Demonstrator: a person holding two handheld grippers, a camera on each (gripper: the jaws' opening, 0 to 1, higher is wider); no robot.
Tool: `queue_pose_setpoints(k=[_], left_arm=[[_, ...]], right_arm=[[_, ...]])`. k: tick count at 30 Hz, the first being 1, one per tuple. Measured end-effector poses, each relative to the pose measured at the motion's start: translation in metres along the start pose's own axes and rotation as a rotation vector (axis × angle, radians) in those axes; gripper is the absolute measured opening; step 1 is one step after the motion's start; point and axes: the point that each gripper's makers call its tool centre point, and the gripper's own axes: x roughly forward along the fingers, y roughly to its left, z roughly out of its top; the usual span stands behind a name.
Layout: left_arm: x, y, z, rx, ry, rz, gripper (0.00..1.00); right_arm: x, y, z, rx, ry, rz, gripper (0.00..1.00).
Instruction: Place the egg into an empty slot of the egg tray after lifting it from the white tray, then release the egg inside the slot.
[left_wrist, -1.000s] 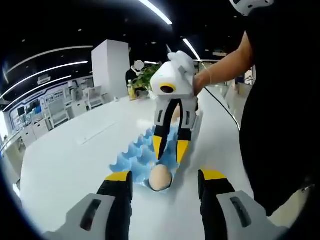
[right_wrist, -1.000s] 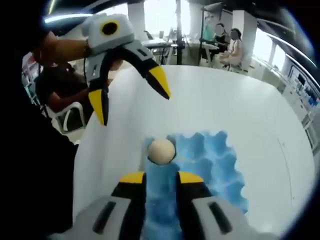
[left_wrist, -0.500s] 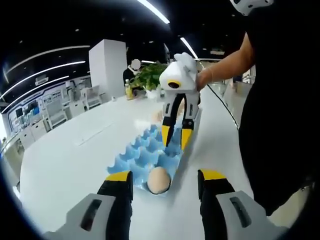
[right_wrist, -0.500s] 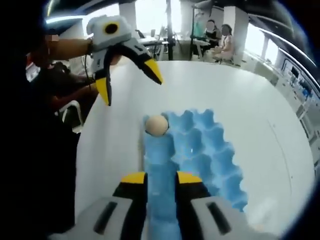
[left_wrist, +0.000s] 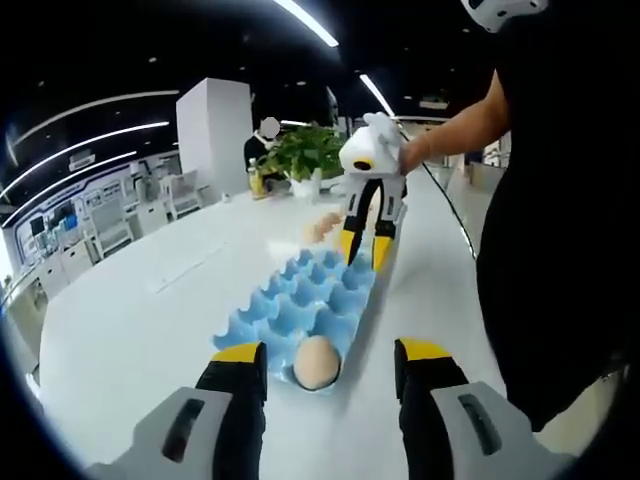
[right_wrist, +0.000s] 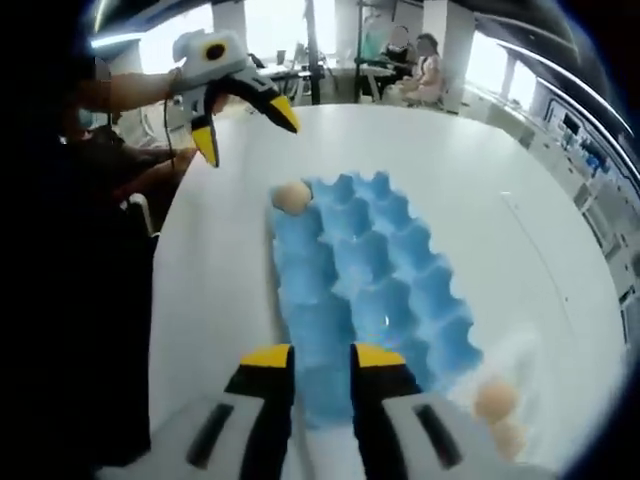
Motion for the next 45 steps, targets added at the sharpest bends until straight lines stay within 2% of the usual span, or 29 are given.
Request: queue_pose_setpoints(k=[13, 17, 21, 26, 30, 32, 33, 41, 45], left_arm=[[0.000, 0.000, -0.001, 0.009, 0.004, -0.004, 0.51], [0.001, -0.001, -0.001, 0.015, 0.009, -0.012, 0.51], [0.000, 0.000, -0.001, 0.019, 0.011, -0.011, 0.51], [0.000, 0.000, -0.001, 0.015, 0.013, -0.011, 0.50], [0.001, -0.001, -0.001, 0.017, 0.014, -0.013, 0.50], [0.001, 0.000, -0.001, 0.012, 0.015, -0.014, 0.50], [0.001, 0.000, -0.001, 0.012, 0.014, -0.014, 0.50], [0.002, 0.000, -0.003, 0.009, 0.020, -0.015, 0.48], [0.003, -0.001, -0.003, 0.005, 0.020, -0.015, 0.48]], right_arm=[[-0.053, -0.024, -0.065, 0.051, 0.115, -0.110, 0.22], [-0.064, -0.031, -0.081, 0.041, 0.167, -0.140, 0.22], [-0.073, -0.038, -0.087, 0.032, 0.188, -0.167, 0.22], [-0.082, -0.048, -0.105, -0.017, 0.280, -0.196, 0.22], [-0.075, -0.044, -0.109, -0.037, 0.307, -0.165, 0.23], [-0.073, -0.044, -0.119, -0.100, 0.382, -0.152, 0.24], [-0.069, -0.045, -0.116, -0.147, 0.372, -0.147, 0.24], [-0.065, -0.046, -0.118, -0.083, 0.400, -0.060, 0.26], [-0.063, -0.044, -0.120, -0.121, 0.439, 0.021, 0.26]])
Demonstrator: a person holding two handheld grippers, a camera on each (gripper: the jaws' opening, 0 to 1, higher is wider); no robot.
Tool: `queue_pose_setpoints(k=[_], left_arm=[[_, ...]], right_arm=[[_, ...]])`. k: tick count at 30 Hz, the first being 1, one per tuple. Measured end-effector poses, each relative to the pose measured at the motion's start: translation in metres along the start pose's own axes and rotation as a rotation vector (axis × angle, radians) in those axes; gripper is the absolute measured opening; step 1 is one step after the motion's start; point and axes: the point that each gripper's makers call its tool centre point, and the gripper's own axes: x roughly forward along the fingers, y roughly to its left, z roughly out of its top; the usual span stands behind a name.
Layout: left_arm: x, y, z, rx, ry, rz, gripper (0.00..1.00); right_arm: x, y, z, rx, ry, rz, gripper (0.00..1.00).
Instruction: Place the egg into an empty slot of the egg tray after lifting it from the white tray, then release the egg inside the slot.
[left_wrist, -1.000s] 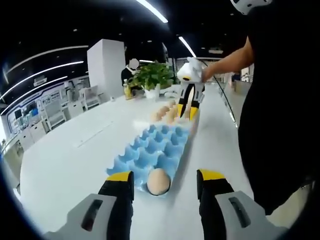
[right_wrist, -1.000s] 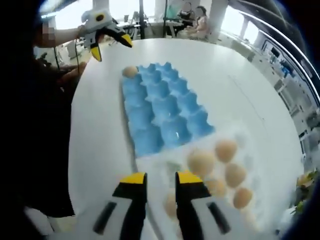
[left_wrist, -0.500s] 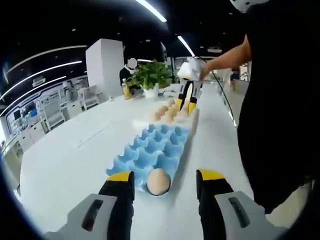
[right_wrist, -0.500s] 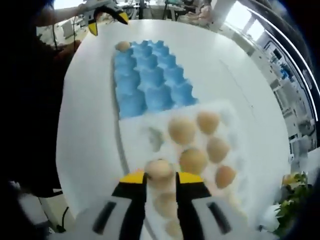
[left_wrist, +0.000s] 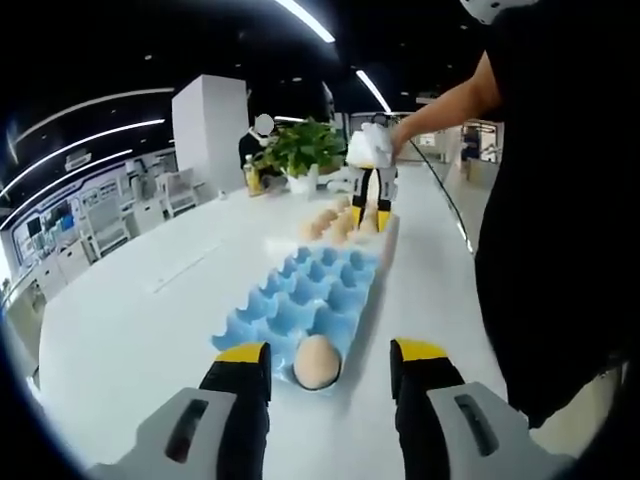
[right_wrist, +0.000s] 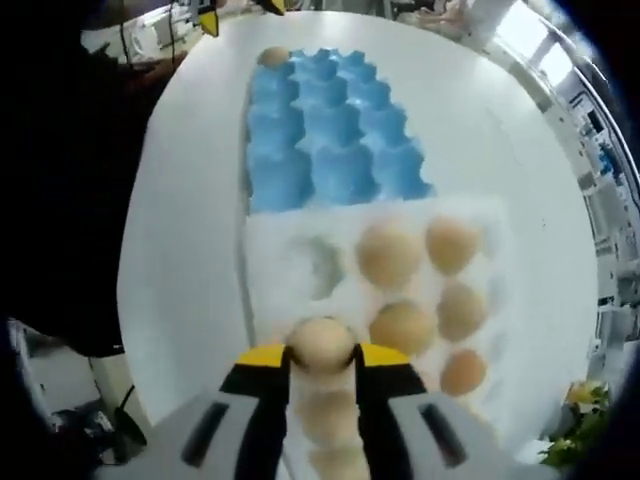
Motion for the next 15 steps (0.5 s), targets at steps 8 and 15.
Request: queue_pose_setpoints(k=[8, 15], left_arm=[[-0.003, 0.000, 0.000, -0.007, -0.010, 0.019, 0.47], [-0.005, 0.002, -0.002, -0.006, -0.007, 0.019, 0.47]], right_arm=[[0.002, -0.001, 0.001, 0.066, 0.094, 0.000, 0.24], [-0.025, 0.001, 0.006, 0.084, 0.001, -0.015, 0.23]])
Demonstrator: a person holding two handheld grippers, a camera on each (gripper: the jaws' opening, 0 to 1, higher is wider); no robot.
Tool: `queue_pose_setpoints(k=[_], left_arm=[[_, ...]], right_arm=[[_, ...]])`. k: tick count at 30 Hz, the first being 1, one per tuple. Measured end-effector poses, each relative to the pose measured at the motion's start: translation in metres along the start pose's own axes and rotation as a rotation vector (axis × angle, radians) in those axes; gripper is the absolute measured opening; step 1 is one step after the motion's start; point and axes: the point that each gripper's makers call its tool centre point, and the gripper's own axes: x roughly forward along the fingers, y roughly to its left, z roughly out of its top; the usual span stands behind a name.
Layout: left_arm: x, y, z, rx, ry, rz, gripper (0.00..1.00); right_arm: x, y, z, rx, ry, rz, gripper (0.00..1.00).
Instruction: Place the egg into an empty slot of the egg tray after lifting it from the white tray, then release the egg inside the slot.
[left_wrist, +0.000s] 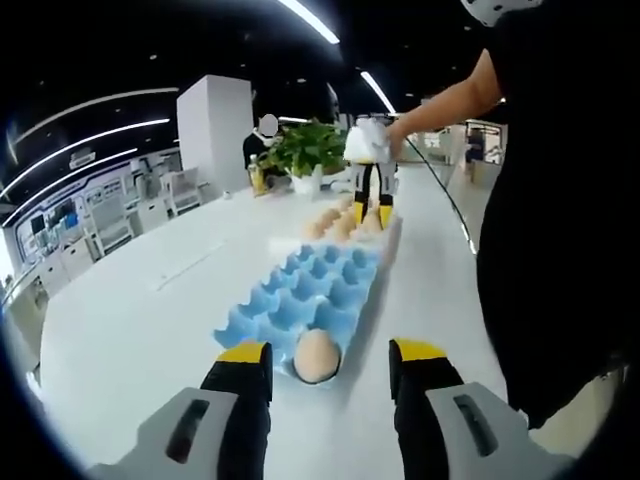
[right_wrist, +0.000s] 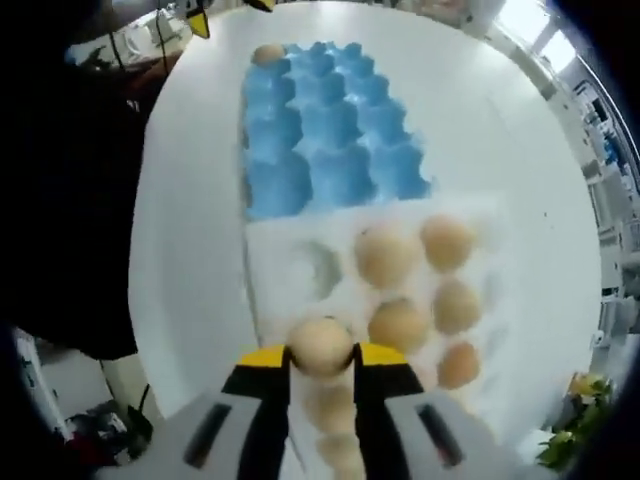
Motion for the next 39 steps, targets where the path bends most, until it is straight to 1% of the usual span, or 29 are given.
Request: queue_pose_setpoints(k=[2, 3, 6, 10, 13, 14, 20, 29, 34, 36, 39], left_arm=[[0.000, 0.001, 0.001, 0.004, -0.006, 0.001, 0.47], [0.000, 0.003, 0.001, 0.006, -0.006, 0.001, 0.47], [0.000, 0.005, 0.000, 0.009, 0.002, 0.005, 0.48], [0.000, 0.005, 0.002, 0.003, -0.007, 0.014, 0.49], [0.000, 0.004, 0.001, 0.002, 0.000, 0.013, 0.48], [0.000, 0.003, 0.000, 0.003, 0.003, 0.012, 0.48], [-0.001, 0.004, -0.001, 0.002, 0.008, 0.014, 0.48], [-0.003, 0.005, -0.004, 0.002, 0.018, 0.016, 0.49], [-0.003, 0.005, -0.006, 0.000, 0.020, 0.015, 0.49], [-0.003, 0.006, -0.006, -0.011, 0.018, 0.019, 0.51], [-0.004, 0.007, -0.006, -0.003, 0.020, 0.020, 0.51]], right_arm=[[-0.010, -0.004, 0.004, -0.009, -0.021, -0.023, 0.23], [-0.015, -0.006, 0.006, 0.002, -0.027, -0.029, 0.24], [-0.021, -0.008, 0.008, 0.002, -0.041, -0.034, 0.24], [-0.021, -0.009, 0.007, -0.004, -0.037, -0.037, 0.24], [-0.020, -0.007, 0.006, -0.001, -0.035, -0.034, 0.24], [-0.020, -0.008, 0.005, -0.012, -0.034, -0.044, 0.24], [-0.021, -0.005, 0.003, -0.003, -0.024, -0.032, 0.24], [-0.021, -0.002, 0.010, 0.001, -0.034, -0.016, 0.24], [-0.022, -0.003, 0.013, -0.012, -0.040, -0.026, 0.24], [-0.022, -0.002, 0.015, -0.011, -0.044, -0.024, 0.24], [-0.022, 0.000, 0.019, -0.018, -0.052, -0.023, 0.24]])
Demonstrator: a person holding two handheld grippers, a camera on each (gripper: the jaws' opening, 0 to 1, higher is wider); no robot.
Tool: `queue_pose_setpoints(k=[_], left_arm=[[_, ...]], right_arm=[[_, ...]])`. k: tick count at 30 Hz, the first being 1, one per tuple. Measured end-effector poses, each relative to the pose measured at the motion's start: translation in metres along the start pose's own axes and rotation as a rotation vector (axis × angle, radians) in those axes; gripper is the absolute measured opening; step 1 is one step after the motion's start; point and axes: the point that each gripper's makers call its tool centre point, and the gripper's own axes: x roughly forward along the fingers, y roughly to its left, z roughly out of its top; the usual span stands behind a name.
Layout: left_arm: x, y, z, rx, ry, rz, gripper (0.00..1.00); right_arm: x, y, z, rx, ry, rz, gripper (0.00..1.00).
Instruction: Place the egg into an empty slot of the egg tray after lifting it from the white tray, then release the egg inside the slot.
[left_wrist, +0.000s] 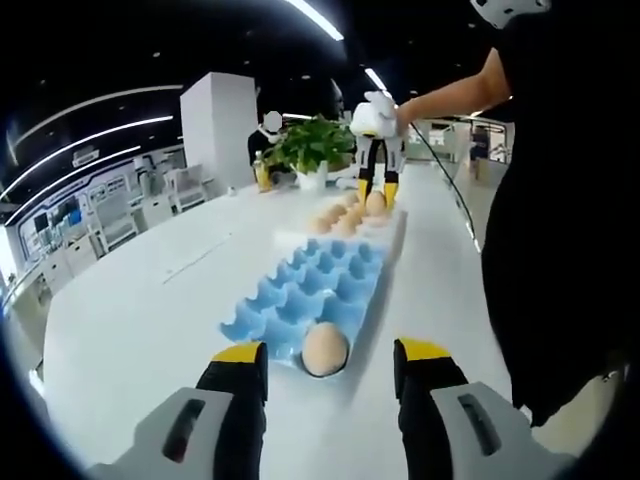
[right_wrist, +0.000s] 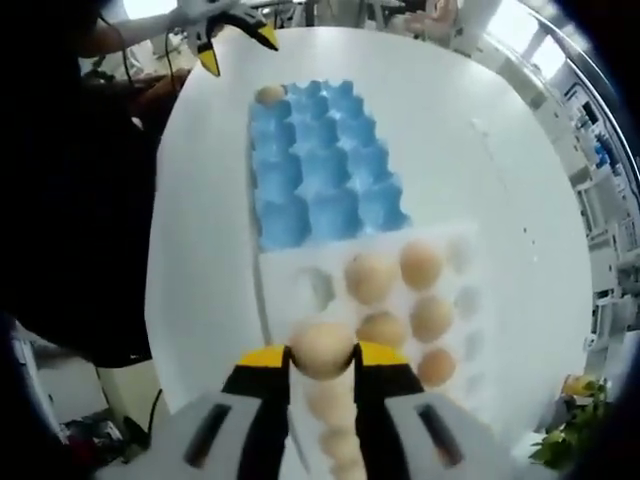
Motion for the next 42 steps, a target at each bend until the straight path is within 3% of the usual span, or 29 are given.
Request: queue_pose_setpoints(k=[12, 21, 34, 42], left_arm=[[0.000, 0.000, -0.002, -0.009, 0.007, -0.004, 0.52], [0.000, 0.001, -0.002, -0.041, 0.013, 0.004, 0.65], [0.003, -0.001, 0.000, -0.043, 0.015, -0.008, 0.65], [0.004, -0.001, -0.002, -0.044, 0.018, -0.011, 0.64]], right_arm=[[0.004, 0.004, 0.019, -0.029, -0.036, 0.006, 0.24], [0.005, 0.006, 0.027, -0.040, -0.047, 0.017, 0.24], [0.006, 0.009, 0.042, -0.063, -0.072, 0.024, 0.24], [0.010, 0.014, 0.062, -0.093, -0.094, 0.038, 0.24]])
